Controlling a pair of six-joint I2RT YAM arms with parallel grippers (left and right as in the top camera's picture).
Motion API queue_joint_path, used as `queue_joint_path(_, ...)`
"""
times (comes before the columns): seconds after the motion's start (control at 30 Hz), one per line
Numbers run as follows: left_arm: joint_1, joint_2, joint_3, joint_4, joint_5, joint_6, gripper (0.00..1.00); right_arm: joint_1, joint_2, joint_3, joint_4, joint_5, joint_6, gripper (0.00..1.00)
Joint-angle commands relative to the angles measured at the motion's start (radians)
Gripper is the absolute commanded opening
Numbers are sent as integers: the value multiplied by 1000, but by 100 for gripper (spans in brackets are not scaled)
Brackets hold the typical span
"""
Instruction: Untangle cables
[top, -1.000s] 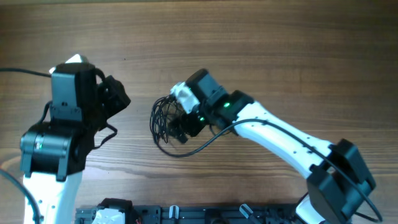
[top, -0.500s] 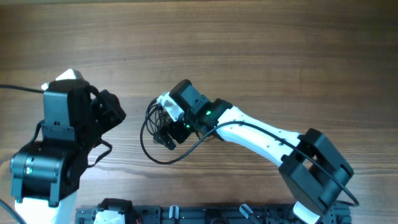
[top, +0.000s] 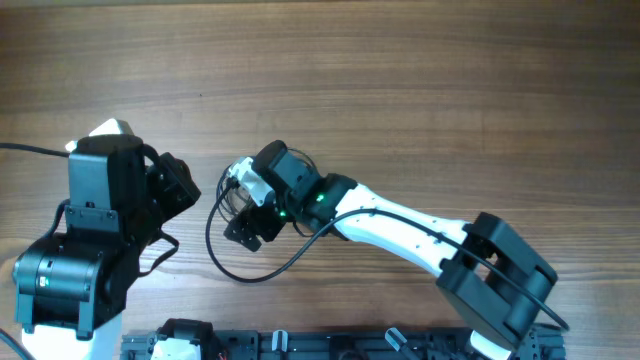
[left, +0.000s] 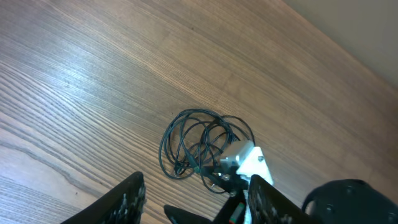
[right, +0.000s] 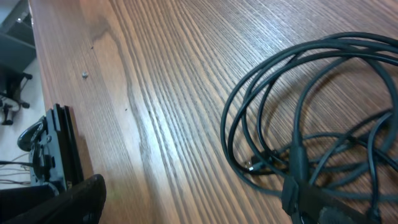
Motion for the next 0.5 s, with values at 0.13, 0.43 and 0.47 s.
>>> queue_joint_path(0.13, -1, -64, -1, 14, -37, -3, 56, 2, 96, -2, 60, -12, 6, 92)
queue_joint_path(0.43, -1, -151, -1, 2, -51, -2, 60, 2, 175, -2, 170, -12, 8, 83)
queue_joint_path(0.47, -1, -151, -1, -5, -51, -2, 60, 2, 193, -2, 191, -12, 14, 81)
